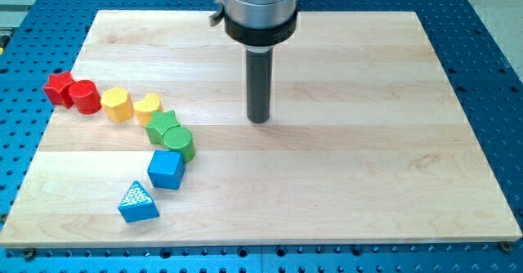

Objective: Slightly move down the red star

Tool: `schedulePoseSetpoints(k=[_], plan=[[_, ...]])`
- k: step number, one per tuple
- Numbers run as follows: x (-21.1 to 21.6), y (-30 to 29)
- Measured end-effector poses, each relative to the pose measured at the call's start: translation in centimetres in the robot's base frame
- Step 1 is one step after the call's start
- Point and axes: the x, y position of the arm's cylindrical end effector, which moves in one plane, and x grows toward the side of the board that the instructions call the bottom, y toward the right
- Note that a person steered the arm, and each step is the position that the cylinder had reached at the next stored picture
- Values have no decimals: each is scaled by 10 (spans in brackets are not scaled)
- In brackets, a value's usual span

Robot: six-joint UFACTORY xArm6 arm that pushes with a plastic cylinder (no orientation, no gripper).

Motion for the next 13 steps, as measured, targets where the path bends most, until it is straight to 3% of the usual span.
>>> schedulePoseSetpoints(k=[2,4,7,8,9,12,13], plan=[[38,-31],[159,-38],[100,173],[87,198],[63,169],[-151,-28],[-175,-102]])
